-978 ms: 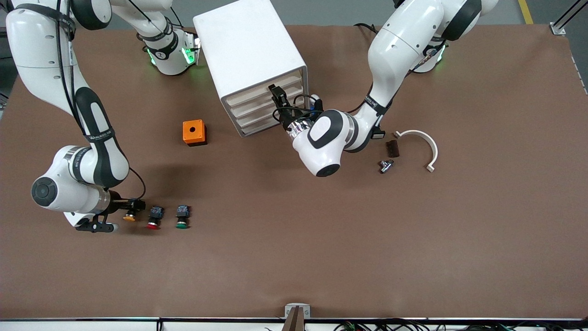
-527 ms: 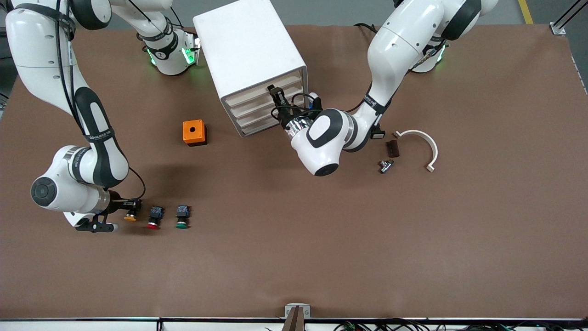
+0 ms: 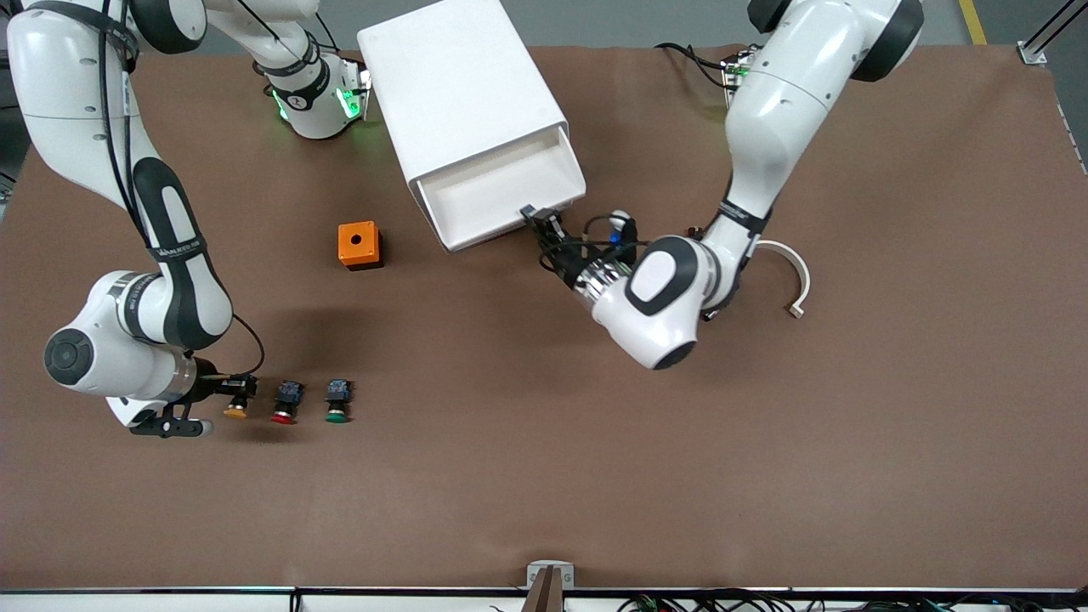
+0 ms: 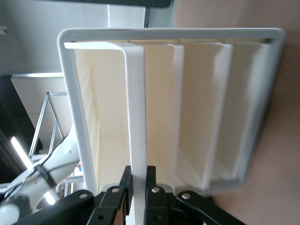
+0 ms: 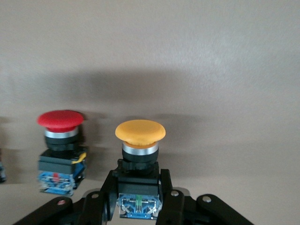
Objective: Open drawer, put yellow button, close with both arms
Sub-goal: 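Carry the yellow button into the open drawer with the right gripper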
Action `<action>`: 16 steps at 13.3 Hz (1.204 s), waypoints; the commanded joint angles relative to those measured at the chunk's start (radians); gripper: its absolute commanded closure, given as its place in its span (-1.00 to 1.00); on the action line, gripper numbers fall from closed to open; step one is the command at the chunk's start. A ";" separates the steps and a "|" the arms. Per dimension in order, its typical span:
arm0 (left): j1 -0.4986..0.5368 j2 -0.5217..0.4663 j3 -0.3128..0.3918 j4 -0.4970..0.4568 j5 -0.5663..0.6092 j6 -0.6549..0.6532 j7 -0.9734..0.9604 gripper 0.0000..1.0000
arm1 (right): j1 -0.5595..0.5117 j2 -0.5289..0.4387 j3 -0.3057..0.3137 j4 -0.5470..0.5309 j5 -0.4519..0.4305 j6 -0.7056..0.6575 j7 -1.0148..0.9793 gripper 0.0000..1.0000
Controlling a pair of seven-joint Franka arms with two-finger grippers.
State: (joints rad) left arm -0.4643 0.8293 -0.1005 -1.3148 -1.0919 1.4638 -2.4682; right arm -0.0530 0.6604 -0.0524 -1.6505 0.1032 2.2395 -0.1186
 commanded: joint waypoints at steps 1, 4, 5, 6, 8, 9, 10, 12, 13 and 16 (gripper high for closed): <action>0.036 -0.002 0.014 0.032 -0.011 0.012 0.017 0.83 | -0.001 -0.071 0.003 0.015 0.029 -0.078 0.003 0.86; 0.036 -0.005 0.039 0.032 -0.008 0.012 0.087 -0.36 | 0.034 -0.151 0.006 0.026 0.030 -0.184 0.153 0.86; 0.036 -0.009 0.053 0.035 -0.008 0.012 0.098 -0.54 | 0.056 -0.181 0.008 0.026 0.030 -0.233 0.225 0.87; 0.038 -0.013 0.067 0.037 -0.008 0.010 0.103 -0.83 | 0.079 -0.212 0.008 0.026 0.030 -0.283 0.285 0.87; 0.039 -0.015 0.103 0.037 -0.006 0.004 0.107 -0.98 | 0.129 -0.281 0.009 0.026 0.041 -0.400 0.446 0.87; 0.039 -0.025 0.119 0.048 0.006 0.004 0.115 -0.98 | 0.160 -0.315 0.008 0.026 0.074 -0.450 0.530 0.87; 0.039 -0.027 0.130 0.063 0.033 0.004 0.123 -0.98 | 0.188 -0.347 0.008 0.026 0.101 -0.493 0.616 0.86; 0.044 -0.035 0.146 0.086 0.101 0.004 0.152 -0.98 | 0.231 -0.399 0.008 0.024 0.121 -0.567 0.828 0.86; 0.045 -0.045 0.163 0.094 0.128 0.004 0.191 -0.98 | 0.266 -0.419 0.008 0.020 0.139 -0.580 0.932 0.86; 0.049 -0.082 0.221 0.094 0.199 0.004 0.333 -0.98 | 0.399 -0.456 0.009 0.018 0.165 -0.580 1.270 0.86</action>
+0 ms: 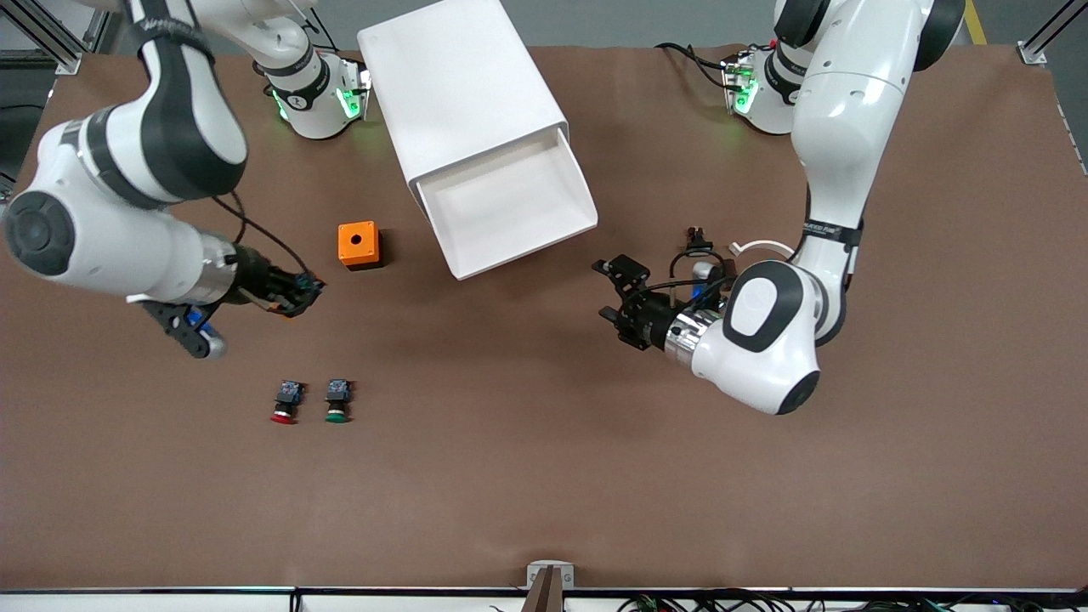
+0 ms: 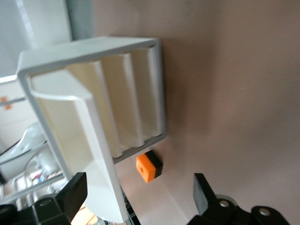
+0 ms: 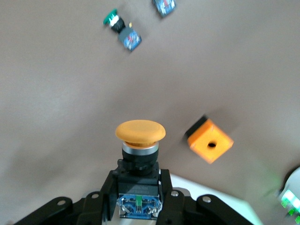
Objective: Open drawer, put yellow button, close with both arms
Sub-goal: 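Carry the yellow button into the open drawer with the right gripper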
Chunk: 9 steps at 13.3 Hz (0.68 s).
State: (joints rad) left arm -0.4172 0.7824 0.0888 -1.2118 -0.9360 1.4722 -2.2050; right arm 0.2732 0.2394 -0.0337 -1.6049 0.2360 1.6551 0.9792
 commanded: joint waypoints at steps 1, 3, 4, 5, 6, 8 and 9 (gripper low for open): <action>0.009 -0.041 0.051 -0.011 0.063 -0.004 0.112 -0.98 | 0.107 -0.046 -0.011 -0.030 0.072 0.009 0.250 0.86; 0.026 -0.064 0.057 -0.011 0.159 -0.004 0.244 -0.98 | 0.208 -0.064 -0.012 -0.043 0.082 0.024 0.442 0.85; 0.029 -0.074 0.062 -0.009 0.225 -0.003 0.307 -0.99 | 0.246 -0.066 -0.012 -0.049 0.078 0.043 0.516 0.85; 0.031 -0.086 0.071 -0.011 0.276 -0.001 0.377 -0.99 | 0.292 -0.065 -0.012 -0.056 0.074 0.073 0.589 0.85; 0.035 -0.100 0.086 -0.011 0.301 -0.003 0.431 -0.99 | 0.340 -0.060 -0.014 -0.070 0.066 0.127 0.663 0.85; 0.029 -0.121 0.104 -0.009 0.420 0.003 0.539 -0.99 | 0.405 -0.046 -0.012 -0.087 0.033 0.214 0.780 0.81; 0.029 -0.135 0.108 -0.009 0.471 0.007 0.589 -0.99 | 0.440 -0.032 -0.014 -0.101 0.029 0.253 0.823 0.80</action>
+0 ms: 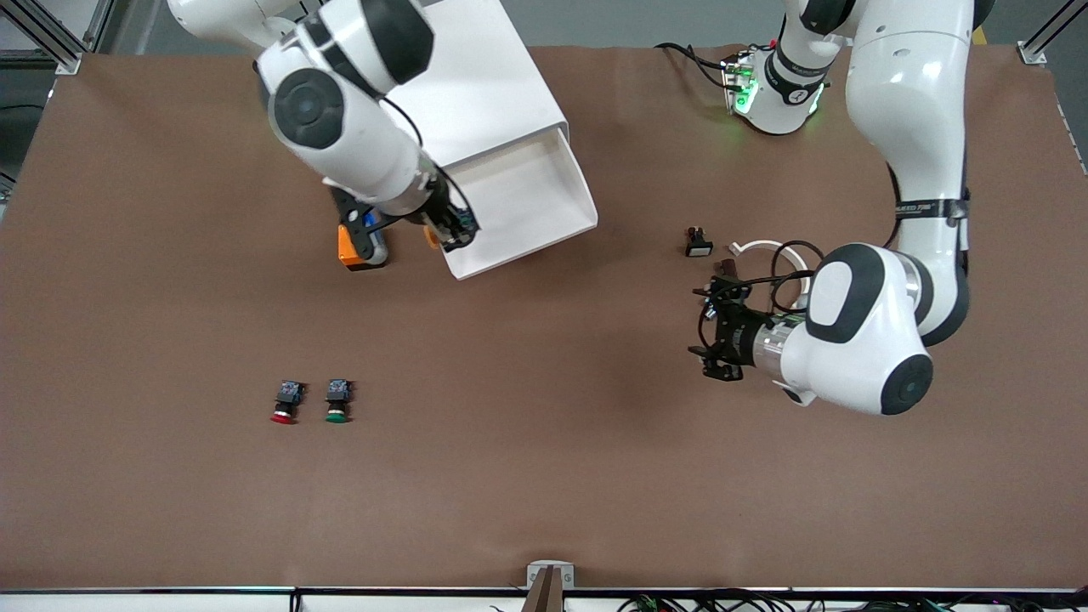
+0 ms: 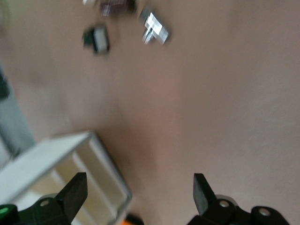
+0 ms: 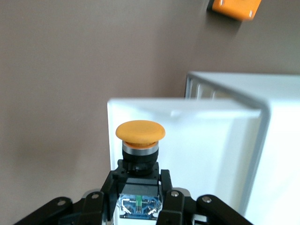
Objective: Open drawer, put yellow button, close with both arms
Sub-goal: 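Carry the yellow button into the open drawer with the right gripper, then release the yellow button in the drawer and withdraw the right gripper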
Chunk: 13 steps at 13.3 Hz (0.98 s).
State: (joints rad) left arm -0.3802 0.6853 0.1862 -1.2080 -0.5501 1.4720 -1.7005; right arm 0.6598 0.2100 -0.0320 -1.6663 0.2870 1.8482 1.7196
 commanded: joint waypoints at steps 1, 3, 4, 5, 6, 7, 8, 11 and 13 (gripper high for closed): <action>-0.006 -0.050 0.015 -0.015 0.152 0.007 0.151 -0.99 | 0.072 0.000 -0.016 -0.059 -0.028 0.098 0.113 0.79; -0.009 -0.062 0.015 -0.015 0.263 0.007 0.260 -0.99 | 0.107 0.017 -0.016 -0.095 -0.034 0.184 0.162 0.74; -0.014 -0.067 0.015 -0.015 0.303 0.010 0.284 -0.99 | 0.127 0.038 -0.016 -0.095 -0.045 0.210 0.194 0.72; -0.017 -0.070 0.012 -0.015 0.327 0.030 0.297 -0.99 | 0.133 0.051 -0.016 -0.093 -0.060 0.223 0.219 0.67; -0.020 -0.070 0.007 -0.015 0.331 0.074 0.309 -0.99 | 0.135 0.058 -0.014 -0.093 -0.069 0.233 0.232 0.54; -0.023 -0.072 0.003 -0.015 0.332 0.106 0.318 -0.99 | 0.139 0.066 -0.014 -0.087 -0.069 0.236 0.235 0.29; -0.040 -0.079 0.006 -0.016 0.346 0.108 0.320 -0.99 | 0.135 0.066 -0.016 -0.081 -0.068 0.235 0.236 -0.10; -0.110 -0.101 0.003 -0.016 0.485 0.119 0.329 -0.99 | 0.124 0.065 -0.017 -0.055 -0.066 0.223 0.233 -1.00; -0.141 -0.099 -0.002 -0.016 0.553 0.184 0.373 -0.99 | 0.106 0.065 -0.034 -0.009 -0.068 0.217 0.203 -1.00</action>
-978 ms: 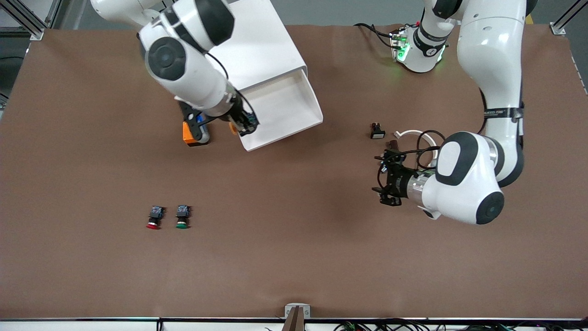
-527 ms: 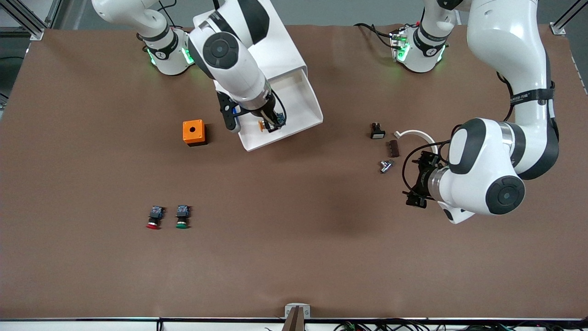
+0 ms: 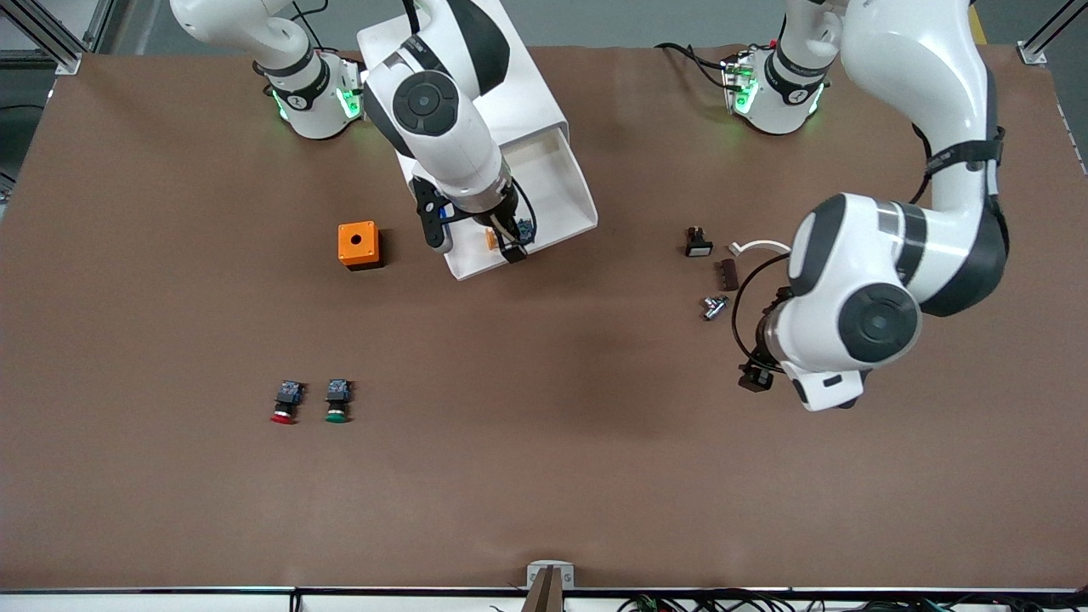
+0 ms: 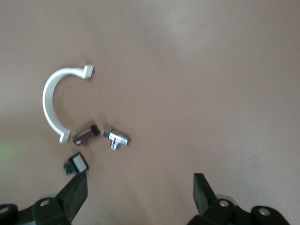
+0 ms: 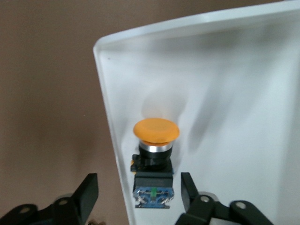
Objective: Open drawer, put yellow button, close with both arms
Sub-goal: 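Release the yellow button in the drawer and withdraw the right gripper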
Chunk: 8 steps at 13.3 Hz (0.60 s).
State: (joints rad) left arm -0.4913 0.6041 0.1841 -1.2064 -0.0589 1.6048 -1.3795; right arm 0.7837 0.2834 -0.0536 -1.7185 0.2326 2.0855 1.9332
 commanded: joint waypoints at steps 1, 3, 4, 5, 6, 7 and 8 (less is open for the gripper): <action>-0.041 -0.018 0.000 -0.019 0.067 0.067 0.103 -0.99 | -0.053 -0.009 -0.014 0.078 -0.012 -0.050 -0.083 -1.00; -0.044 -0.017 -0.002 -0.019 0.064 0.119 0.186 -0.99 | -0.144 -0.007 -0.014 0.155 -0.006 -0.178 -0.279 -1.00; -0.044 -0.010 -0.015 -0.022 0.064 0.144 0.223 -0.99 | -0.190 -0.006 -0.014 0.183 -0.004 -0.226 -0.401 -1.00; -0.044 -0.006 -0.029 -0.022 0.064 0.161 0.247 -0.99 | -0.228 -0.007 -0.014 0.198 -0.004 -0.269 -0.524 -1.00; -0.044 -0.003 -0.049 -0.024 0.064 0.185 0.276 -0.99 | -0.274 -0.009 -0.014 0.207 -0.009 -0.316 -0.700 -1.00; -0.044 0.002 -0.070 -0.024 0.062 0.196 0.299 -0.99 | -0.315 -0.013 -0.017 0.217 -0.013 -0.355 -0.882 -1.00; -0.044 0.006 -0.099 -0.024 0.062 0.198 0.304 -0.99 | -0.370 -0.016 -0.017 0.233 -0.016 -0.392 -1.018 -1.00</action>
State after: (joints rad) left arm -0.5369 0.6094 0.1319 -1.2198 -0.0135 1.7787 -1.1071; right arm 0.4948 0.2705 -0.0839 -1.5167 0.2265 1.7592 1.1902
